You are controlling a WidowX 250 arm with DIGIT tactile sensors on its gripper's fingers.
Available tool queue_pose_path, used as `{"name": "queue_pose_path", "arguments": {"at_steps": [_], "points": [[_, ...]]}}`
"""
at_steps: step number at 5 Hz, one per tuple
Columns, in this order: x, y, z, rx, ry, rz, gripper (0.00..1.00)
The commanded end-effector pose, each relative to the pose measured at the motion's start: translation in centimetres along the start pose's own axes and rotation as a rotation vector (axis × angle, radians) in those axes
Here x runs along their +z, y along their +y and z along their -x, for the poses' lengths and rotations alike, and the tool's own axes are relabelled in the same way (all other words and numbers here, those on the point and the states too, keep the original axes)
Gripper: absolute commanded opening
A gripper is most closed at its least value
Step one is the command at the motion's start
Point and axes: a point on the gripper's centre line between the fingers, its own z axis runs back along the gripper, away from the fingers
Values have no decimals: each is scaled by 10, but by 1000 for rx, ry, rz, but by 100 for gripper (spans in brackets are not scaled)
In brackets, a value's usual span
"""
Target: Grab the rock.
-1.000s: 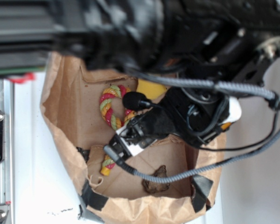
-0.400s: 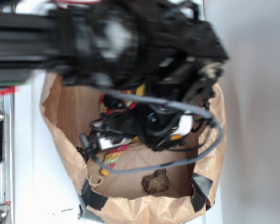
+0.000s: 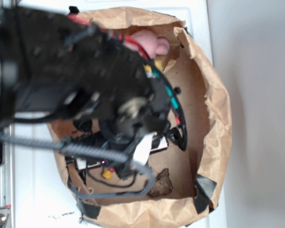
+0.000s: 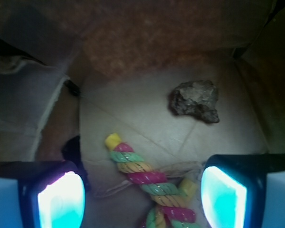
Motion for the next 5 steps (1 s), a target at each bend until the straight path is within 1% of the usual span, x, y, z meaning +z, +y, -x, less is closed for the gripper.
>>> {"name": "queue_pose_path", "arguments": {"at_steps": [1, 2, 3, 4, 5], "points": [[14, 3, -12, -24, -12, -78, 100], [14, 3, -12, -24, -12, -78, 100], [-11, 14, -17, -29, -68, -111, 100], [-19, 19, -31, -25, -90, -88, 100], [-21, 22, -34, 67, -88, -37, 100]]}}
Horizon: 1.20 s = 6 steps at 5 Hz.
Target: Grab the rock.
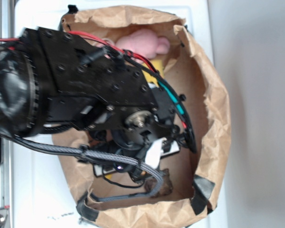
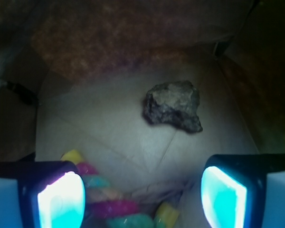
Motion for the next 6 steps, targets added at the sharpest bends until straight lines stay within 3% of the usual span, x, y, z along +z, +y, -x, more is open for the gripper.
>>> {"name": "queue_pose_path", "arguments": {"at_steps": [1, 2, 6], "points": [[2, 10, -23, 76, -33, 24, 100], [-2, -2, -25, 49, -37, 62, 100], [24, 14, -42, 158, -232, -41, 100]]}}
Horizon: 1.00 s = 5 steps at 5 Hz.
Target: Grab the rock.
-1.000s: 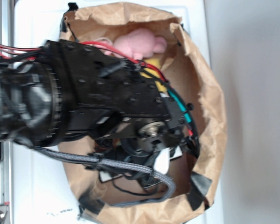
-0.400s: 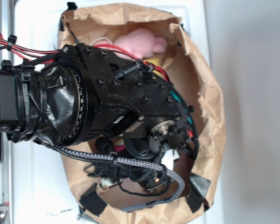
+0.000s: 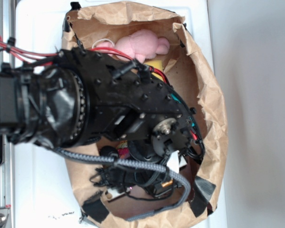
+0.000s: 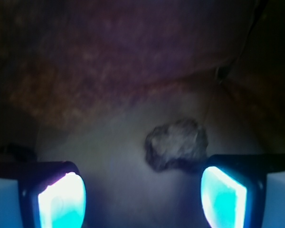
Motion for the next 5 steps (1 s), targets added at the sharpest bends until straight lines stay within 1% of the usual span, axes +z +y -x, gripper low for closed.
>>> {"name": "queue_pose_path", "arguments": {"at_steps": [1, 2, 4, 5], "points": [[37, 15, -26, 0, -103, -128, 100], [45, 22, -30, 13, -124, -150, 100], [34, 34, -30, 18, -127, -170, 100], [22, 39, -29, 10, -94, -169, 100]]}}
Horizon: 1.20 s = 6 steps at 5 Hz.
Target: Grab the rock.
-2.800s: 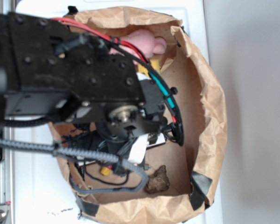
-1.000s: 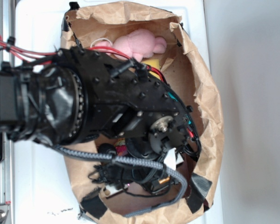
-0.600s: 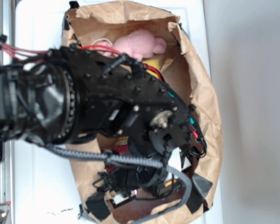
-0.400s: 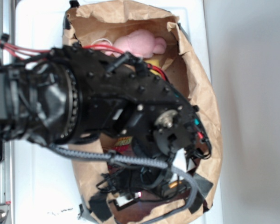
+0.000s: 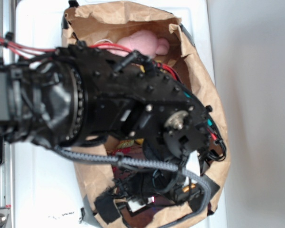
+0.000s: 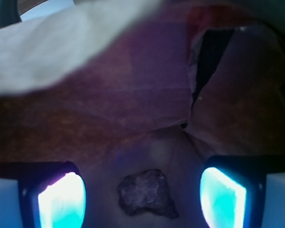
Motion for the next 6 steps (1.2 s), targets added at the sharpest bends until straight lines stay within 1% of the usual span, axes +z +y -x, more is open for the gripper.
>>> {"name": "queue_pose_path", "arguments": {"at_steps": [1, 2, 3, 4, 5, 6], "points": [[-8, 15, -5, -76, 58, -81, 100], [-18, 6, 17, -102, 134, -62, 100], [-26, -6, 33, -112, 176, -25, 100], [-28, -17, 42, -132, 198, 9, 100], [-24, -27, 35, -147, 166, 27, 100], [-24, -27, 30, -137, 147, 28, 100]]}}
